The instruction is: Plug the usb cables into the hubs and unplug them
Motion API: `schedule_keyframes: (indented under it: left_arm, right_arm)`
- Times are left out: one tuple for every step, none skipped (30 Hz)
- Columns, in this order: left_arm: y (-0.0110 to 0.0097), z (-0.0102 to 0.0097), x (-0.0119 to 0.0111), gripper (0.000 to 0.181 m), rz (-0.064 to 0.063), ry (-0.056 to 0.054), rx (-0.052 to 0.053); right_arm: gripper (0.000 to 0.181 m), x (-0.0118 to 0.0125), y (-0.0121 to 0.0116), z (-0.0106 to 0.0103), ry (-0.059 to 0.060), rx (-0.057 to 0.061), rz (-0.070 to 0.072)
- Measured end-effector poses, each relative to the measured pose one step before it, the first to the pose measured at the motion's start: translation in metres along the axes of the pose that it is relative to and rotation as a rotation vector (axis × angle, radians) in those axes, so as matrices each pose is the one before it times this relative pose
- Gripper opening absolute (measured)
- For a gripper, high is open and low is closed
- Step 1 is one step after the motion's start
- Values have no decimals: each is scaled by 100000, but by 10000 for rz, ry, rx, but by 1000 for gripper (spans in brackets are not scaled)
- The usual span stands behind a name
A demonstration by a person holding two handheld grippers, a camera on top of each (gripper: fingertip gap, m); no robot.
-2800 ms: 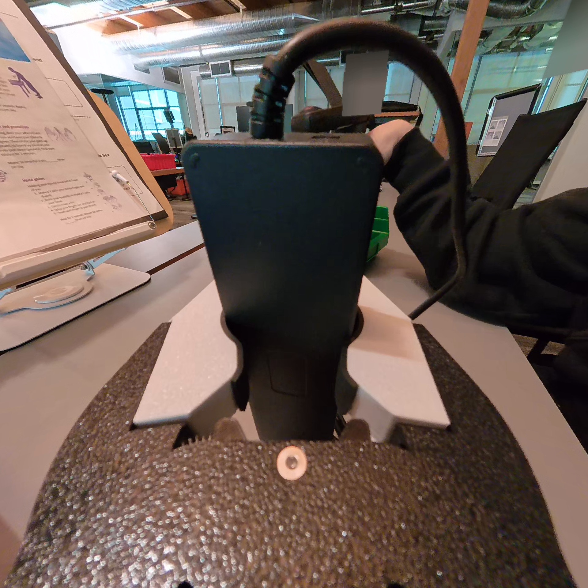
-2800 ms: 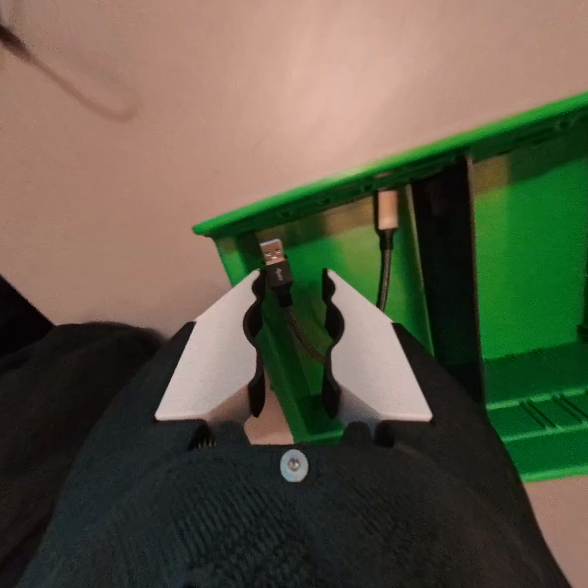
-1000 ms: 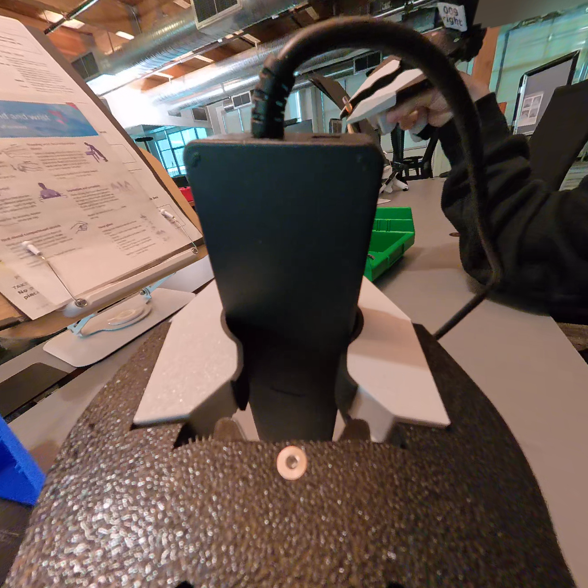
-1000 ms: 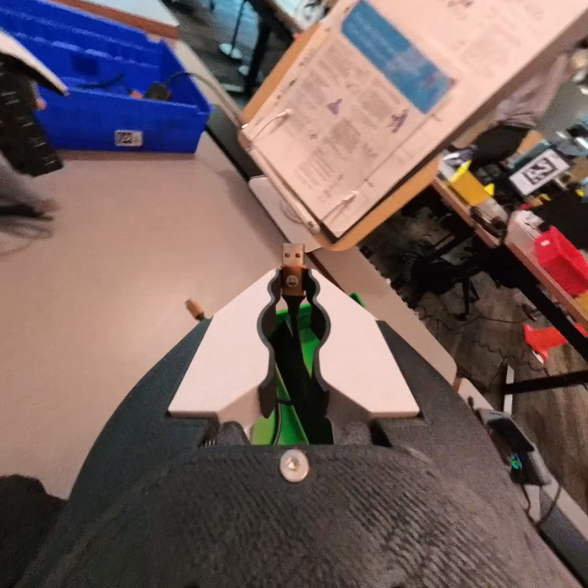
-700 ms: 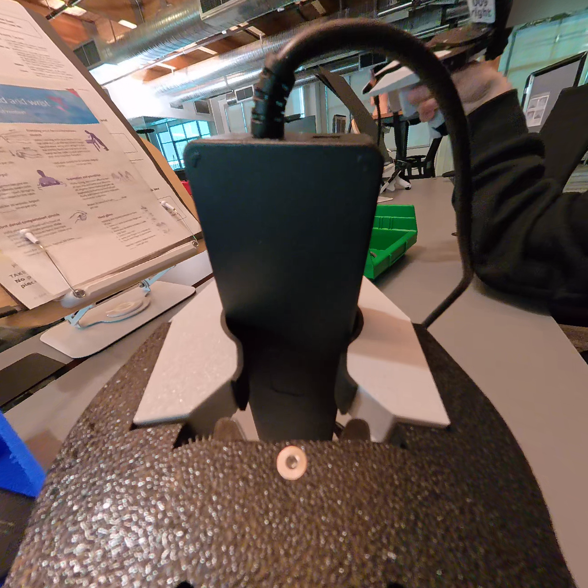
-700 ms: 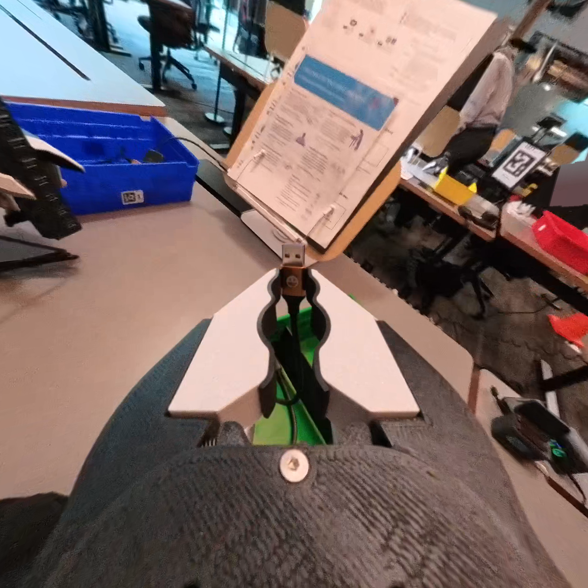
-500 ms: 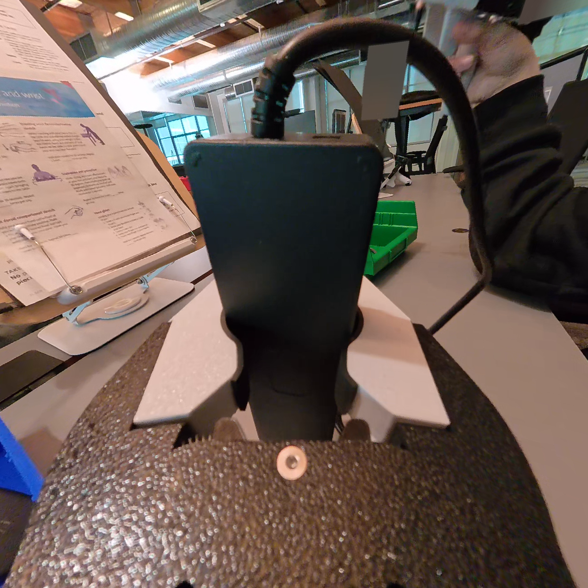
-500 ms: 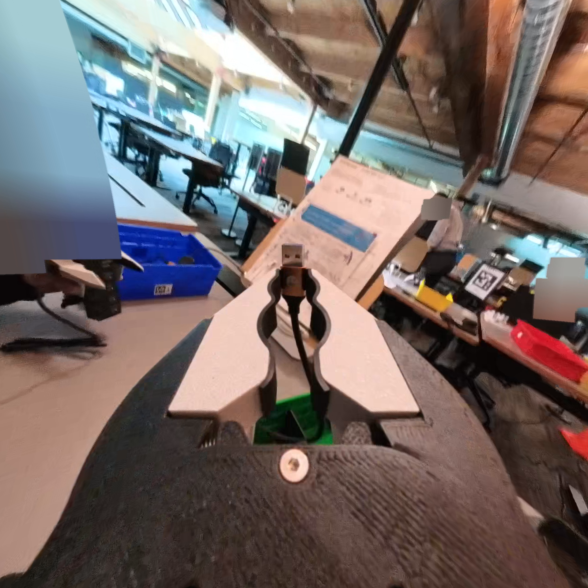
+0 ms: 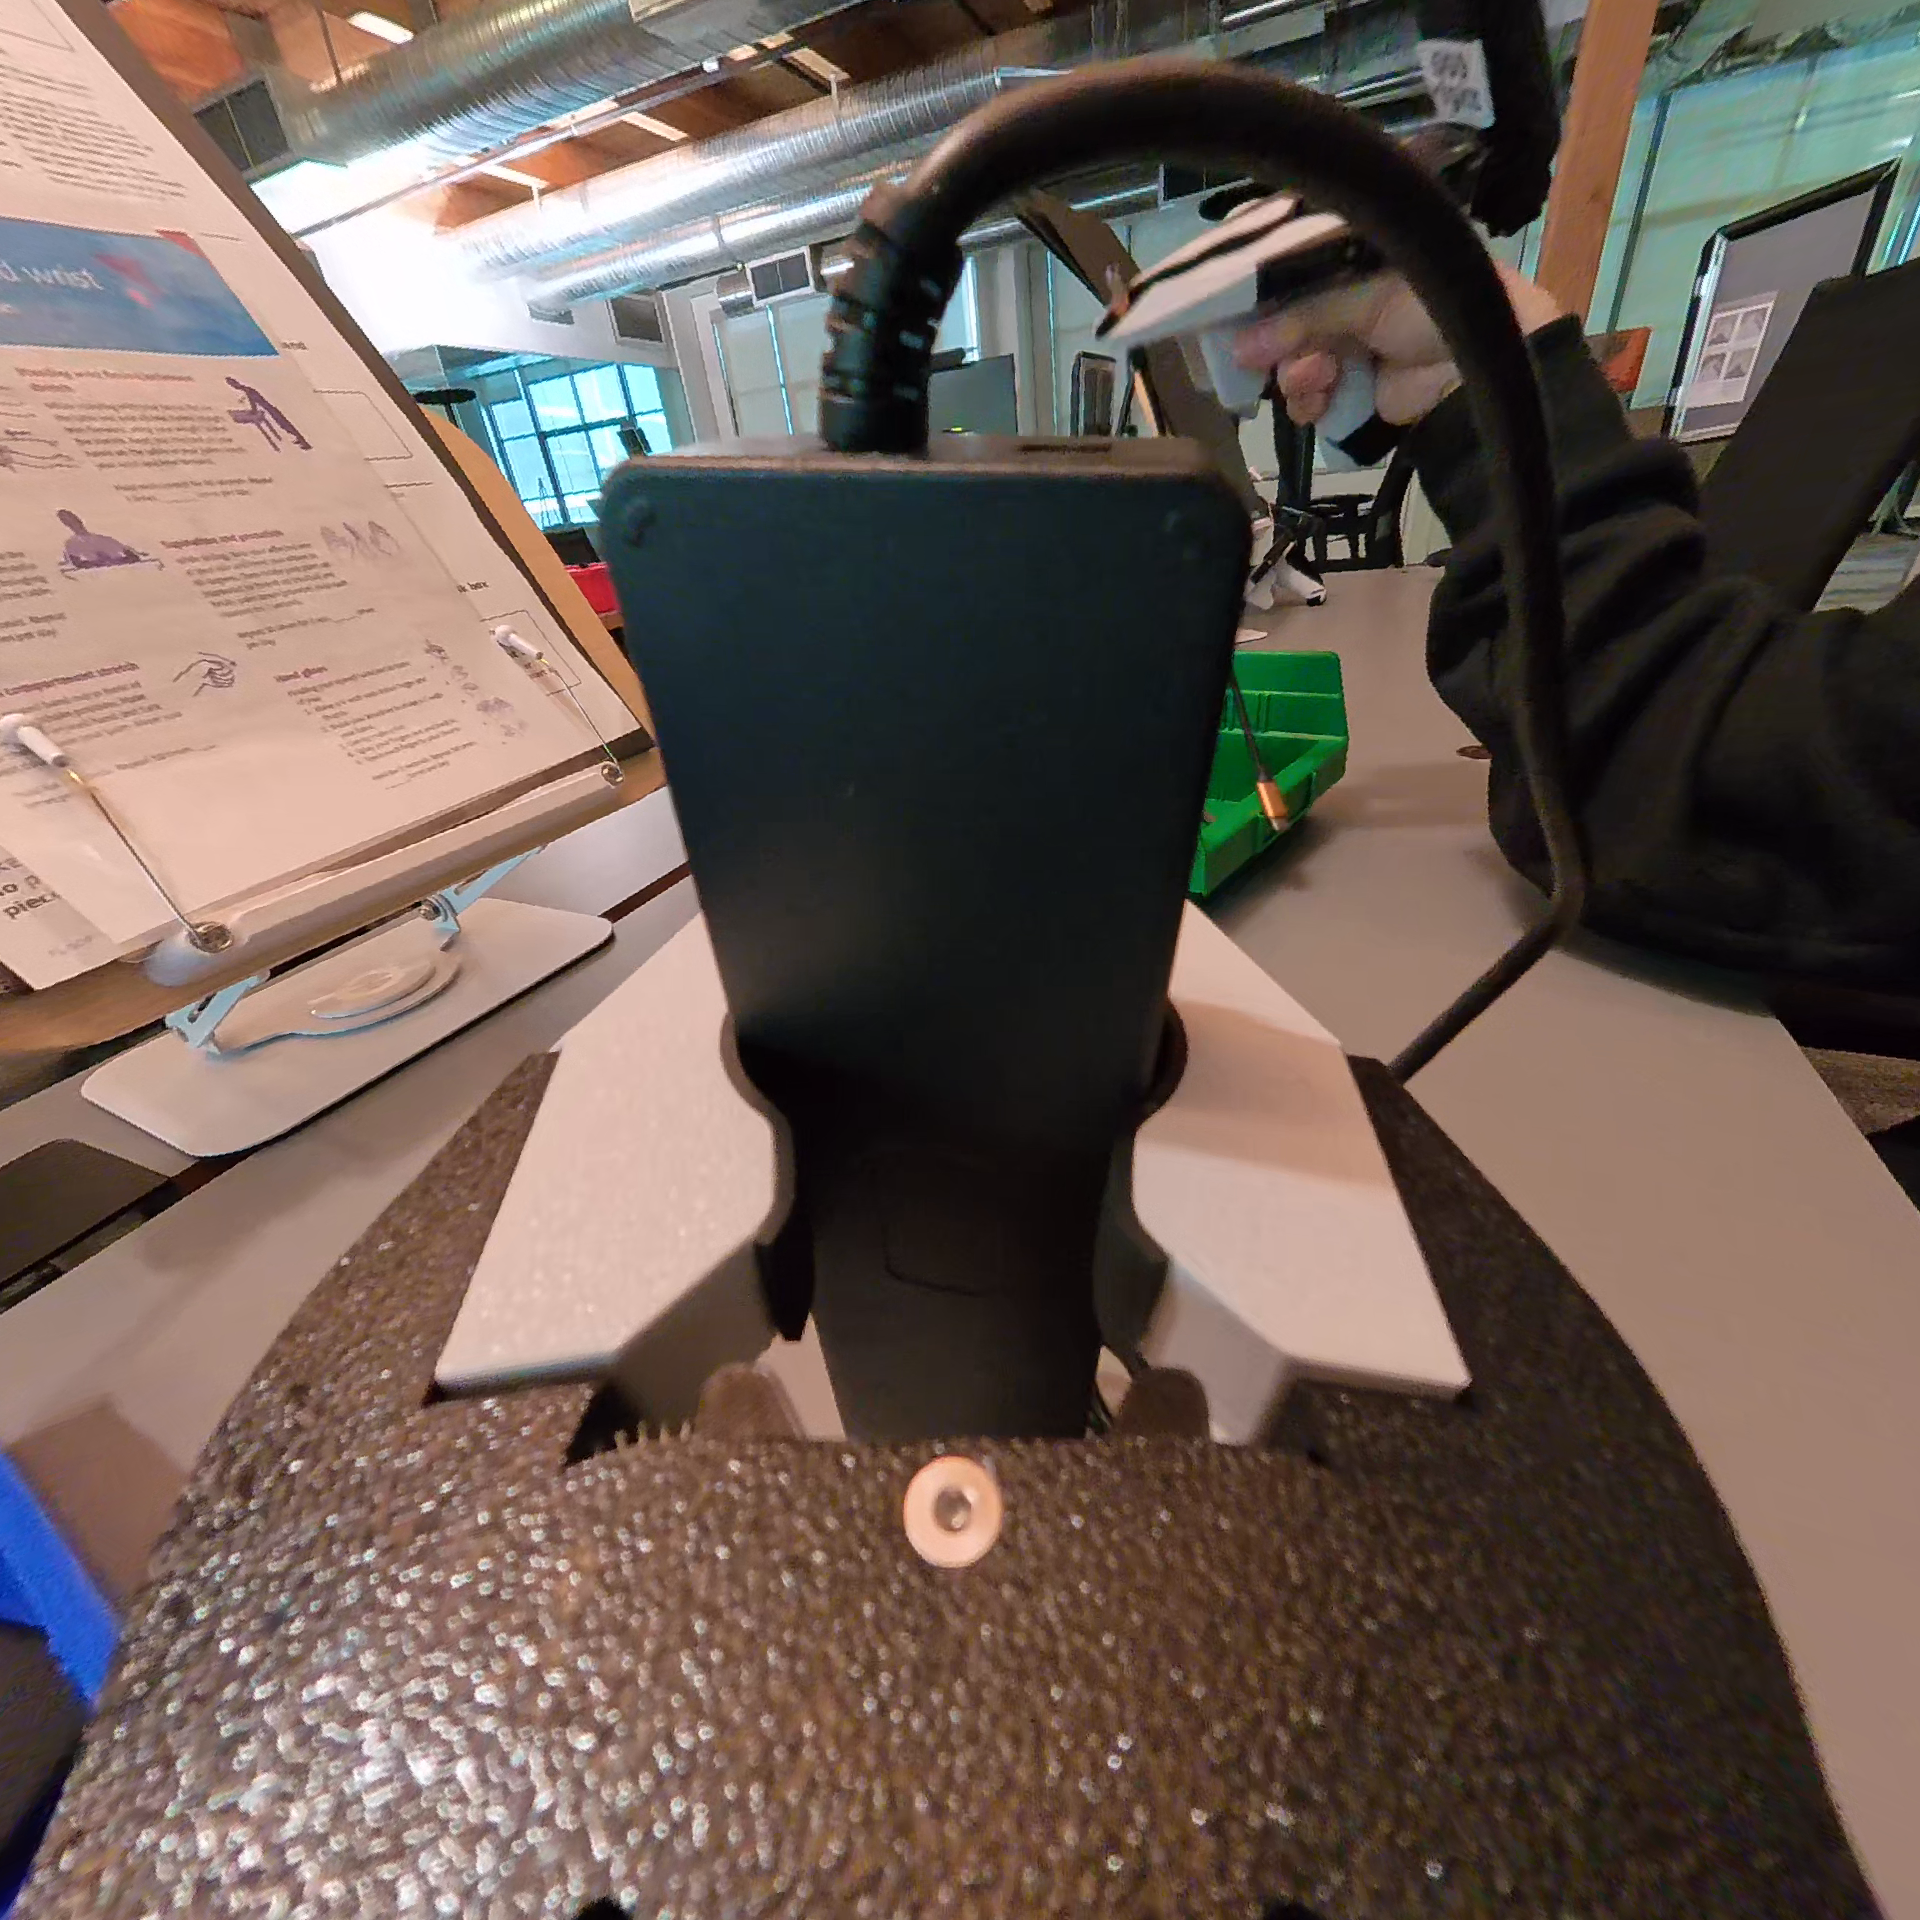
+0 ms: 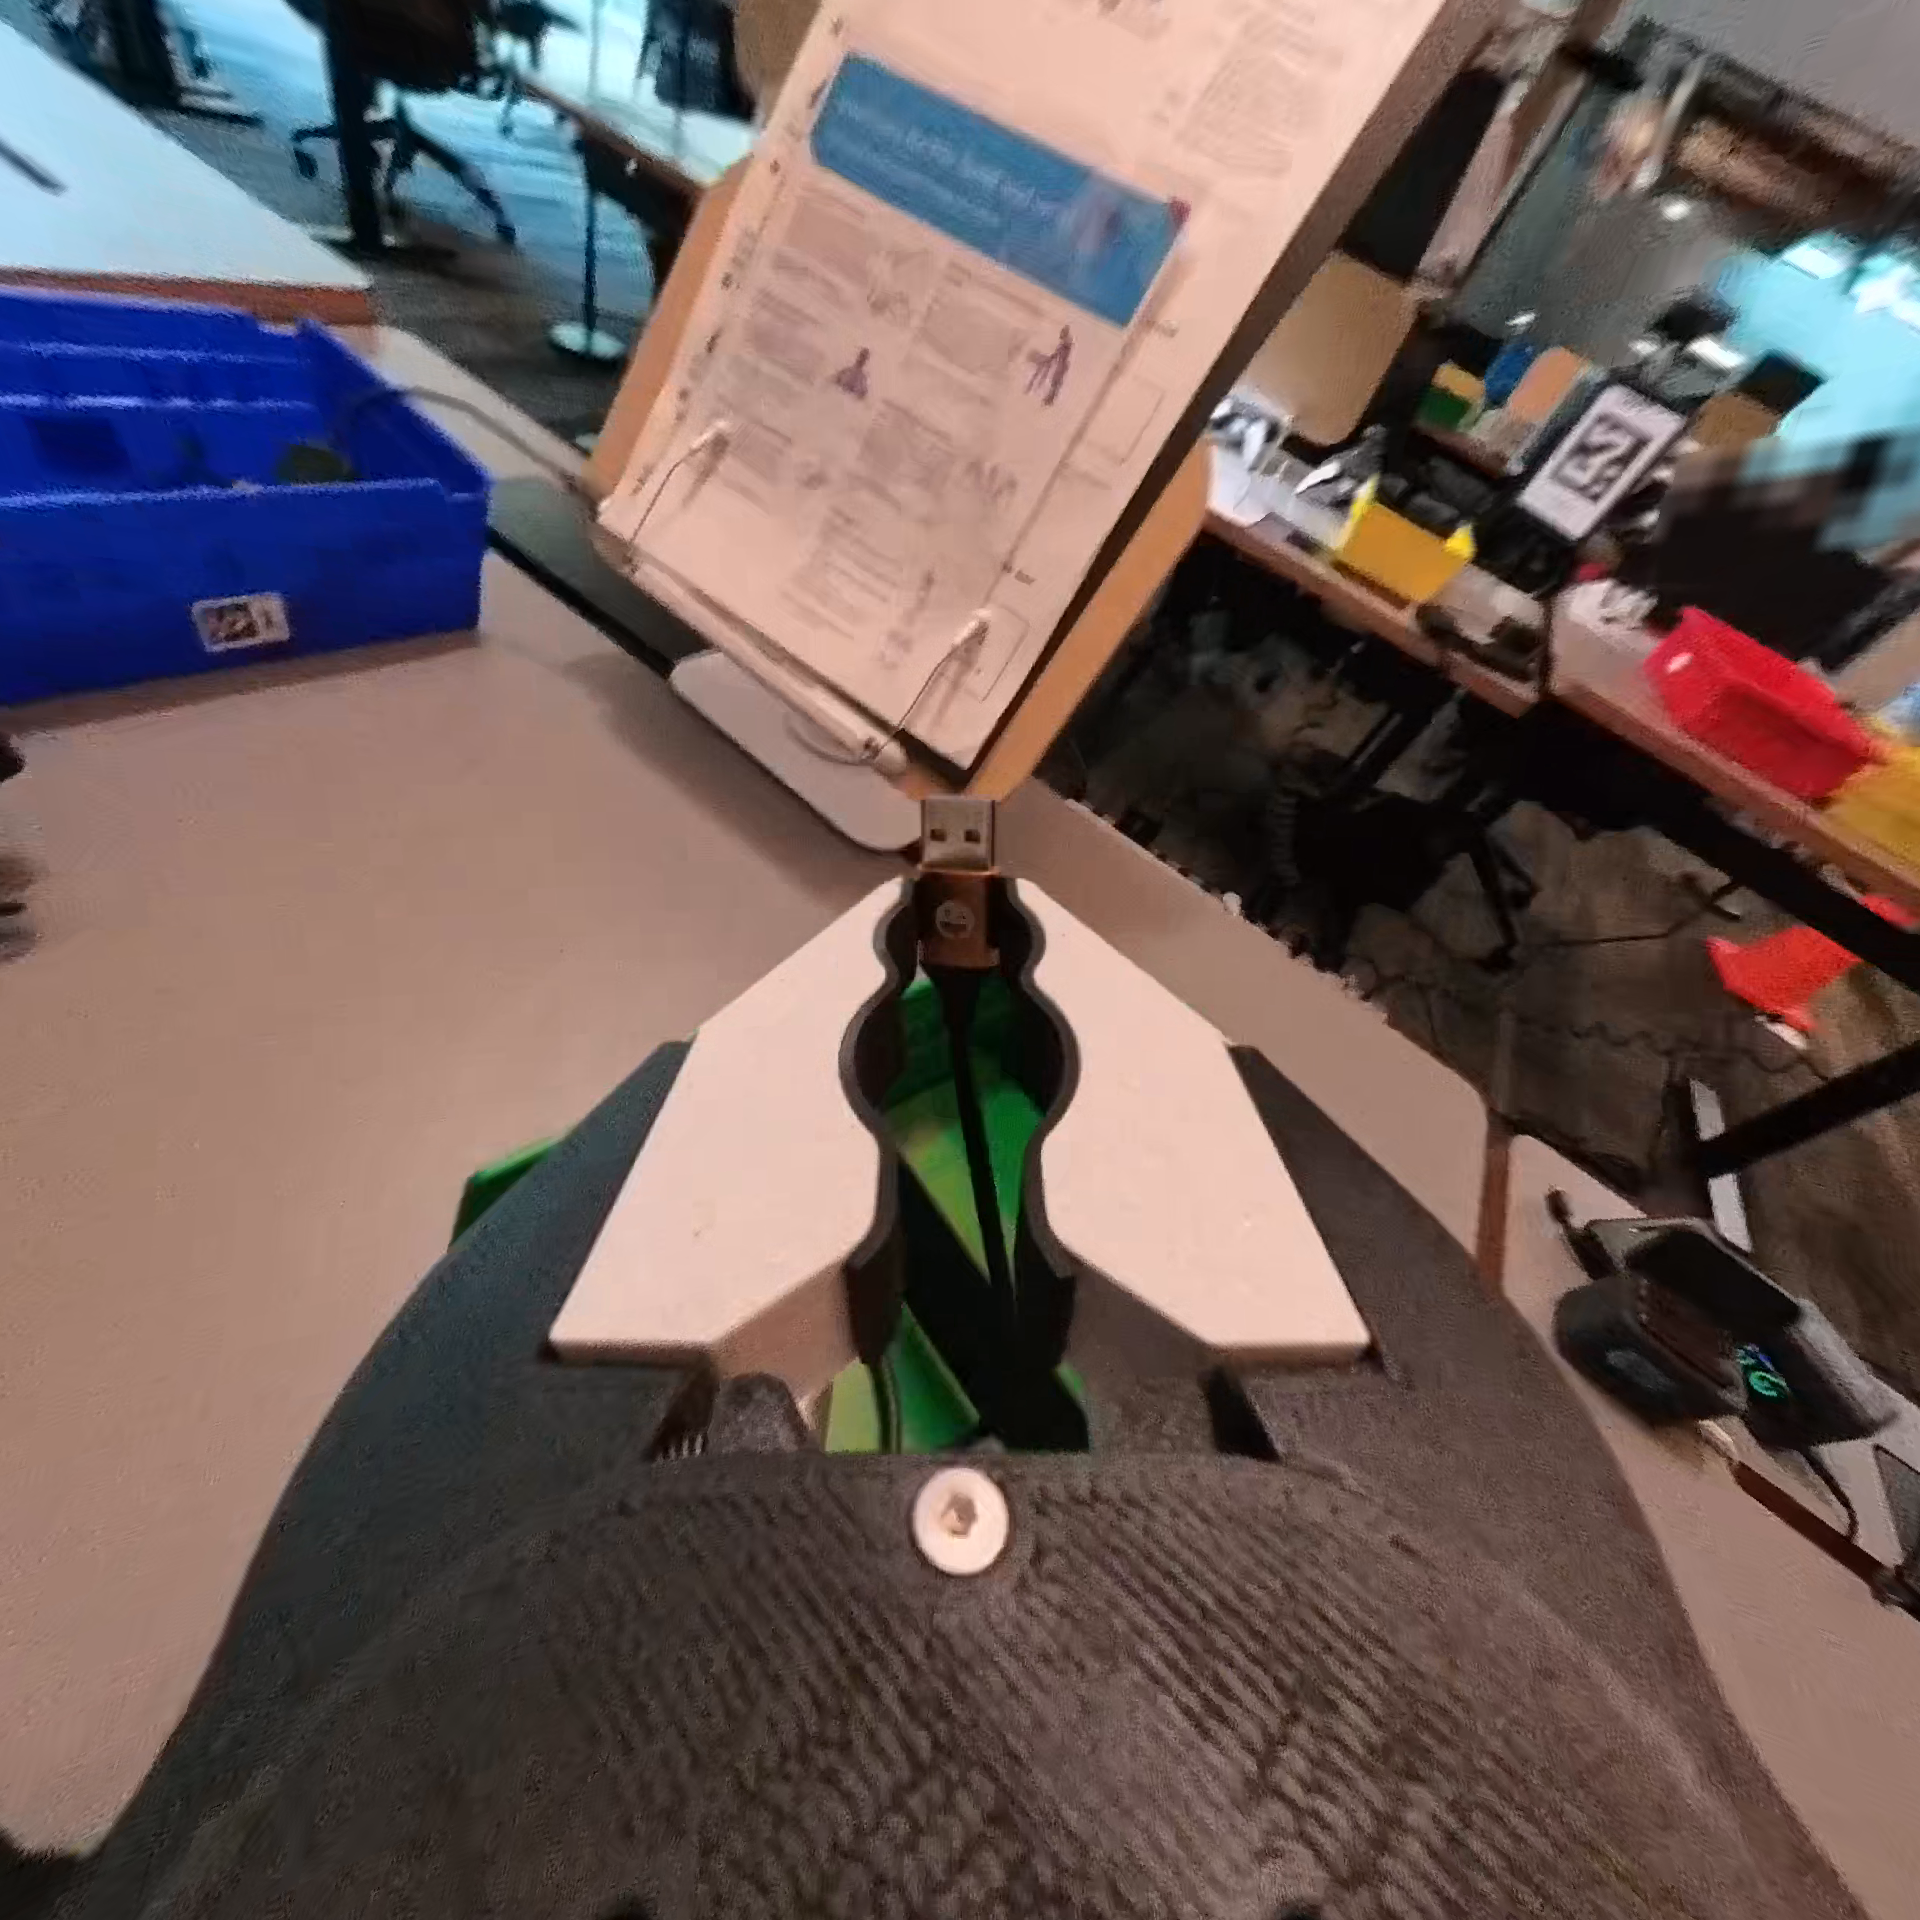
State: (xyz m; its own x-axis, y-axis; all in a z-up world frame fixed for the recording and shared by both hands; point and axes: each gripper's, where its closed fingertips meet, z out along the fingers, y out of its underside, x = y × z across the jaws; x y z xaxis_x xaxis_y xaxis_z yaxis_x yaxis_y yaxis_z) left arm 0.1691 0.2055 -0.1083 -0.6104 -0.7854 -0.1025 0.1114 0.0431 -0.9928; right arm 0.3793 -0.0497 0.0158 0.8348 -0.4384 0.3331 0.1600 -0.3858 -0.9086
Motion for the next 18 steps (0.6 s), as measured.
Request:
schedule_keyframes:
  left_arm:
    - [2, 17, 28, 63, -11, 18, -7]
    - [13, 18, 31, 64, 12, 6, -10]
    - [44, 21, 37, 64, 0, 17, -17]
    - [23, 38, 50, 63, -19, 32, -7]
    - [16, 35, 45, 63, -8, 19, 3]
    - [19, 44, 47, 63, 0, 24, -6]
    - [43, 49, 43, 63, -11, 24, -21]
    - [50, 37, 37, 63, -3, 14, -13]
    - [44, 50, 26, 63, 0, 7, -16]
    - [39, 34, 8, 64, 2, -3, -20]
    - [11, 9, 3, 64, -2, 0, -7]
    - [-19, -5, -13, 63, -7, -11, 13]
    - [-32, -15, -25, 63, -12, -11, 16]
    - [-15, -13, -23, 63, -9, -15, 11]
    - [4, -10, -13, 63, -9, -4, 5]
    - [26, -2, -10, 63, -11, -4, -3]
    - [17, 6, -10, 64, 3, -7, -12]
    - [15, 21, 2, 63, 1, -1, -10]
  right_arm:
    - [13, 771, -968, -539, 629, 456, 148]
    - [13, 273, -1101, -625, 266, 560, 138]
    - [13, -205, -1091, -615, 2, 642, 81]
    - [13, -502, -524, -392, -331, 324, 140]
    - [14, -802, 249, -254, -538, -152, 36]
    - [13, -608, 846, 169, -445, -401, -39]
    - [13, -534, 1459, 322, -509, -669, 117]
    - [14, -639, 1503, 630, -544, -719, 142]
    - [13, -99, 1712, 1043, -397, -635, 101]
    - [13, -400, 1209, 860, -397, -647, 136]
    - [13, -324, 1270, 1004, -427, -645, 79]
    - [13, -460, 1086, 1027, -454, -605, 41]
    - [13, -397, 1415, 1053, -498, -746, 169]
    - [13, -319, 1566, 1268, -444, -900, 203]
    - [14, 37, 1771, 1150, -275, -989, 129]
    - [12, 395, 1686, 1218, 6, -986, 72]
    - [15, 751, 1589, 1027, 245, -945, 64]
    - [18, 514, 1114, 820, 146, -758, -53]
